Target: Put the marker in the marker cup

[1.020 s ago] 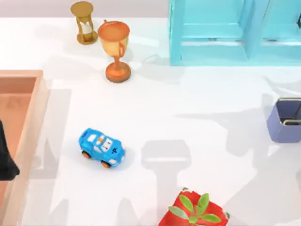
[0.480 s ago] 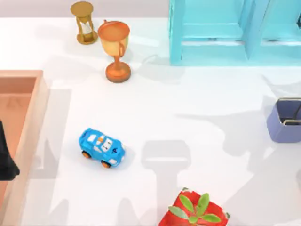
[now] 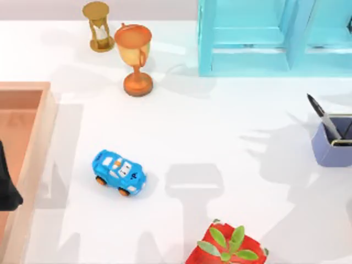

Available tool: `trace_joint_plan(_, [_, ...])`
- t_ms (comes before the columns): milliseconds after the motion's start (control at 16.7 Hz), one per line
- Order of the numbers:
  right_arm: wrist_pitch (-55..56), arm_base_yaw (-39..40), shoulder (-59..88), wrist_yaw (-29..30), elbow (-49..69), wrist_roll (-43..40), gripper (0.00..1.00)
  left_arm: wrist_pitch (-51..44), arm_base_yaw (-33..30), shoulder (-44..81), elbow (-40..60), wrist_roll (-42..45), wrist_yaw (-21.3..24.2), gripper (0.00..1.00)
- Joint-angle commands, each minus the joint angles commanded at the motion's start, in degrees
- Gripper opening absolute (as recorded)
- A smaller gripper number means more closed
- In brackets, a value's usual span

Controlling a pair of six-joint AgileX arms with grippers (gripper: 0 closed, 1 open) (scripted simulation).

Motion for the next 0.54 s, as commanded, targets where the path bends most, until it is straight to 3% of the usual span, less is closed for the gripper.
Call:
trace_joint_plan(180, [0.00, 0.00, 0.00, 0.00, 0.00, 0.00, 0.98, 0.00, 0.00, 0.00, 0.00, 0.00, 0.00, 1.00])
trace_joint_plan(540, [0.00, 0.00, 0.00, 0.00, 0.00, 0.00, 1.00, 0.00, 0.00, 0.00, 0.00, 0.00, 0.00, 1.00])
